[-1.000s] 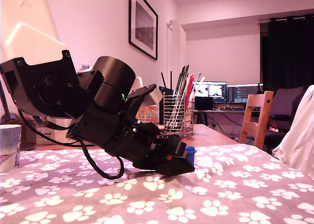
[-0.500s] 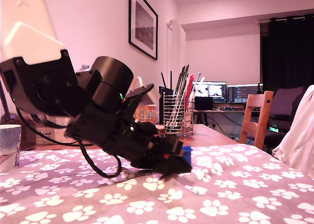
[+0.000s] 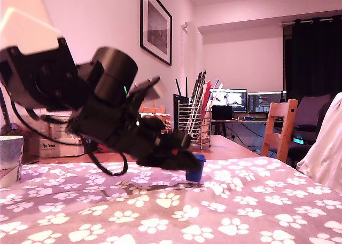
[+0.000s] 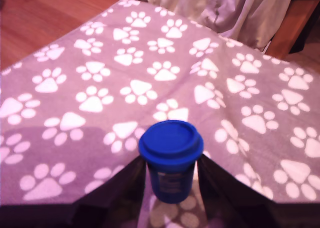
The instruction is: Pick up the coffee capsules on the table and drop them inside the coffee cup
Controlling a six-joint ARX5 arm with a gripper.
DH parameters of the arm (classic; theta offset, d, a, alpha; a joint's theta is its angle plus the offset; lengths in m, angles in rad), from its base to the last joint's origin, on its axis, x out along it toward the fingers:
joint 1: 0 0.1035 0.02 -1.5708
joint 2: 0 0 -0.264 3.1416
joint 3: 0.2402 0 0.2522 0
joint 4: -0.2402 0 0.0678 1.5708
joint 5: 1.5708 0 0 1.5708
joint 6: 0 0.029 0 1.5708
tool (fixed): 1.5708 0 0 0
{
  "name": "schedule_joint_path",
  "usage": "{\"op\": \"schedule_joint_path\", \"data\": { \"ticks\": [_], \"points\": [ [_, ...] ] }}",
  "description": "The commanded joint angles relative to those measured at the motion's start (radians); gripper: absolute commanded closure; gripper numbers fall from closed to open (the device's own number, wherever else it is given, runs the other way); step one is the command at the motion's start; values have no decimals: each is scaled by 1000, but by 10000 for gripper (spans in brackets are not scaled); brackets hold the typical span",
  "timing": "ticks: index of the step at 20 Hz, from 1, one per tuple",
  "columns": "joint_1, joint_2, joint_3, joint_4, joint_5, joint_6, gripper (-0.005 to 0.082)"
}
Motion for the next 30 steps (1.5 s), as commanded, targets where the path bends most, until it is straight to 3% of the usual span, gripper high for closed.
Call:
{"op": "schedule_joint_path", "data": {
  "ticks": [1, 17, 23, 30],
  "points": [
    [-2, -15, 0, 0, 3, -2, 488],
    [2, -153, 0, -69, 3, -2, 525],
    [18, -246, 0, -144, 2, 8, 609],
    [53, -322, 0, -233, -2, 10, 645]
  ]
}}
